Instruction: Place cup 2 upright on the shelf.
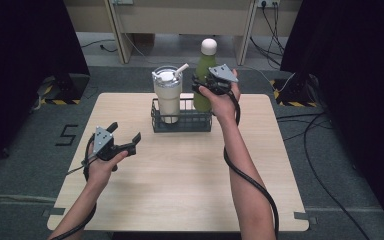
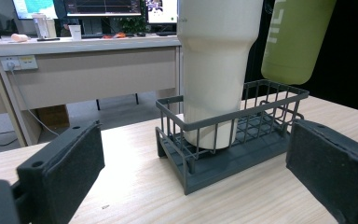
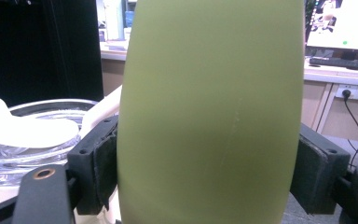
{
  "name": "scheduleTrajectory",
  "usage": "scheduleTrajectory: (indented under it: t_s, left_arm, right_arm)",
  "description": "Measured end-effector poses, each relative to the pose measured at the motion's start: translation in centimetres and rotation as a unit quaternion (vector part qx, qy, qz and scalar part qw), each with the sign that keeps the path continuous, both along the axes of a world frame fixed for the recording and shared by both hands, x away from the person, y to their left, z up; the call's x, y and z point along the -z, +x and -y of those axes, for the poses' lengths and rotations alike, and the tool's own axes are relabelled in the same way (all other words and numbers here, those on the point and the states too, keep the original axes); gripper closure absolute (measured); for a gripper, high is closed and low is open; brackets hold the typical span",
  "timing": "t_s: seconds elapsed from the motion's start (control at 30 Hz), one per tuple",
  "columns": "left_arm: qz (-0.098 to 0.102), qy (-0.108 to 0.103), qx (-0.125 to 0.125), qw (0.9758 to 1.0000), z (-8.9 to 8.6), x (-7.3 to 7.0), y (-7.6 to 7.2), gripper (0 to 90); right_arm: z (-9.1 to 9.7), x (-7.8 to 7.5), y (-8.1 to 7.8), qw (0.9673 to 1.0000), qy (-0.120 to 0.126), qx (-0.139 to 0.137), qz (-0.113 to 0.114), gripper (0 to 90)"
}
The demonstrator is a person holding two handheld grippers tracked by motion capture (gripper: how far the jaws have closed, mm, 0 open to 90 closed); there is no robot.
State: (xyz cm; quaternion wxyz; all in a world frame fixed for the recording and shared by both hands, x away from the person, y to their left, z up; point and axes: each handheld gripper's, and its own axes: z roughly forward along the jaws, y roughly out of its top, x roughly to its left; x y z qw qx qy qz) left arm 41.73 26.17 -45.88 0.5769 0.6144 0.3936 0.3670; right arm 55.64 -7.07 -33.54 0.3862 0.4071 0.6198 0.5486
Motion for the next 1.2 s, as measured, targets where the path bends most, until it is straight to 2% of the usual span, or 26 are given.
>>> scheduleTrajectory:
  t_s: [0.87,1.2]
  left_arm:
    - [-0.001,-0.002,-0.004,1.0000,-0.3,0.0,-0.1,3.4]
    - [-0.001,-0.003,-0.004,1.0000,-0.4,0.0,-0.1,3.4]
  right_arm:
    - [-0.8,1.0,2.0,0.9998,-0.003,0.009,-0.017,22.2]
    - [-1.0,1.9,2.6,0.9994,-0.008,0.009,-0.032,22.2]
